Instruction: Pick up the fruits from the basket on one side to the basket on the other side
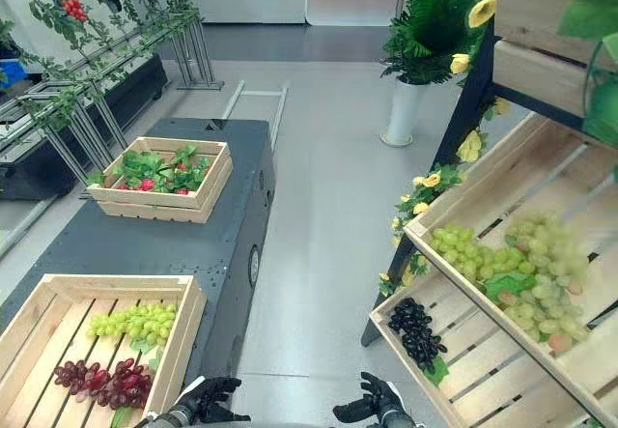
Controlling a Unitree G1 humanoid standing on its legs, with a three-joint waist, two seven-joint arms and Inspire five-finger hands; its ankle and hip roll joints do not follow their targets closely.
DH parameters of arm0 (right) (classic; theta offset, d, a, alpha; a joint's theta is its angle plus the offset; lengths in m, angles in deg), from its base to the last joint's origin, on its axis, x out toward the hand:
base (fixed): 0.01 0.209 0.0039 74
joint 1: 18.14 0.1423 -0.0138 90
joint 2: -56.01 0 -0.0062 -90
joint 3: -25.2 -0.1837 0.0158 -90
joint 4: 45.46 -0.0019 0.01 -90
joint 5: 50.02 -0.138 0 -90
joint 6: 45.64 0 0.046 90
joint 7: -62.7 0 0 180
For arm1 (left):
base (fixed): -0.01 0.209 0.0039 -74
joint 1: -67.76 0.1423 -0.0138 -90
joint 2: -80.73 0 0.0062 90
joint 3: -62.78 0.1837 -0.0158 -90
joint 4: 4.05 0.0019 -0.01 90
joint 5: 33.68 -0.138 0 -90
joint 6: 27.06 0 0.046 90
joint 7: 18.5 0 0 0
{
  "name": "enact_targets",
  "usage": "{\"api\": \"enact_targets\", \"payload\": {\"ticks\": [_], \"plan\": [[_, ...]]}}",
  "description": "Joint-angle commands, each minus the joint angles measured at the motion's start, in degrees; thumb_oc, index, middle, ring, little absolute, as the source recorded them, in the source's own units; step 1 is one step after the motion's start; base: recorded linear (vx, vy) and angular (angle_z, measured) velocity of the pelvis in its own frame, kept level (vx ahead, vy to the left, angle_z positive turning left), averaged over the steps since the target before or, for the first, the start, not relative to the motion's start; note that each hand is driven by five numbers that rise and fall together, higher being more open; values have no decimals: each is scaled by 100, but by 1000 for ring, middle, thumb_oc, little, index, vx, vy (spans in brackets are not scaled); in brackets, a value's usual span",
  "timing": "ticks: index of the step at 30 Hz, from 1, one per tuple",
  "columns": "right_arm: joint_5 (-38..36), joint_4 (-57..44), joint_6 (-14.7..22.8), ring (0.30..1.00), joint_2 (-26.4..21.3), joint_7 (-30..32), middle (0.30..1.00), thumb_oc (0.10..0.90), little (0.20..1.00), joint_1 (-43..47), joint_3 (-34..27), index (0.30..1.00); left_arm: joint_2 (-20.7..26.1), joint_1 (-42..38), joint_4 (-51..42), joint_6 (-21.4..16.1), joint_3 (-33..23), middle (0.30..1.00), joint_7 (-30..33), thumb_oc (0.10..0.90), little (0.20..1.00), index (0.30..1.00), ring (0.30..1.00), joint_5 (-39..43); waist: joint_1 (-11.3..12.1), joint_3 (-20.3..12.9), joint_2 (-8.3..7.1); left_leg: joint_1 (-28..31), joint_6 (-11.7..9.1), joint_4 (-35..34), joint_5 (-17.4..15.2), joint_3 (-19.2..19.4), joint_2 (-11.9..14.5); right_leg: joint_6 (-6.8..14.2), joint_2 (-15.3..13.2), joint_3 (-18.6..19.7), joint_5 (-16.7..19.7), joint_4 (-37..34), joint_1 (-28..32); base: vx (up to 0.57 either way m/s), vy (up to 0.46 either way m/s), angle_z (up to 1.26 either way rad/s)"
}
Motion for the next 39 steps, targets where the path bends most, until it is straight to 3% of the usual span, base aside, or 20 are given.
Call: {"api": "enact_targets", "payload": {"ticks": [1,6,11,23,28,34,37,39], "plan": [[88,339,214,900,147,-106,900,800,900,311,241,900,-507,-297,200,-346,31,900,197,800,900,900,900,-199,72,129,-100,-156,38,50,-260,48,-240,188,-15,148,-137,13,160,-26,76,-13],[32,304,223,900,125,-98,900,800,900,362,269,900,-511,-344,158,-355,32,900,-154,800,900,900,900,65,82,149,-105,-176,39,50,-255,30,-247,178,-3,144,-138,13,142,-43,-17,2],[27,303,223,900,106,-120,900,800,900,376,273,900,-512,-388,172,-267,73,900,170,800,900,900,900,-153,49,146,-99,-146,41,50,-272,40,-239,167,14,169,-149,13,159,-11,-6,1],[-24,285,180,900,48,-184,900,800,900,441,315,900,-488,-427,169,-172,69,900,263,800,900,900,900,-216,44,160,-56,-33,31,50,-288,-41,-249,124,24,171,-194,13,292,-18,-11,1],[11,313,166,900,59,-178,900,800,900,396,314,900,-462,-382,156,-216,64,900,638,800,900,900,900,-486,73,109,-40,1,22,50,-299,-64,-260,125,3,116,-235,13,347,10,-5,7],[20,274,142,900,32,-184,900,800,900,437,336,900,-409,-435,24,-649,147,900,463,800,900,900,900,-508,99,142,-21,-26,25,50,-281,-78,-267,120,-1,103,-230,13,338,-8,0,3],[55,250,69,900,-16,-225,900,800,900,463,336,900,-320,-491,-150,-1338,210,900,1041,800,900,900,900,-643,119,132,-3,-16,24,50,-280,-96,-270,118,-3,99,-243,13,355,0,0,0],[43,246,63,900,-29,-234,900,800,900,457,342,900,-279,-514,-223,-1510,209,900,1296,800,900,900,900,-743,131,132,0,-11,22,50,-279,-98,-273,117,-7,86,-246,13,364,0,0,0]]}}
